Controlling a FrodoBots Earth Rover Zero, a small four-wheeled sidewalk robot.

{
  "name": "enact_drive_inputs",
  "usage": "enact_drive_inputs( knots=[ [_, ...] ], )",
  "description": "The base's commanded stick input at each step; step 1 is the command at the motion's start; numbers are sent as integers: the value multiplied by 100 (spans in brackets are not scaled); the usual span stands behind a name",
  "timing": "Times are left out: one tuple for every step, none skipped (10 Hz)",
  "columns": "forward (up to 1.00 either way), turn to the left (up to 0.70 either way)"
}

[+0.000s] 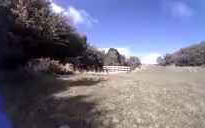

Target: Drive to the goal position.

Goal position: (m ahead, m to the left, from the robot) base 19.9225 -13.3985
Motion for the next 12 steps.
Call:
enact_drive_inputs(
  knots=[
    [70,-34],
    [70,-35],
    [70,-35],
    [70,-35],
    [70,-35],
    [70,-35],
    [70,-35],
    [70,-35],
    [70,-35],
    [70,-35],
    [70,-29],
    [70,-23]
  ],
)
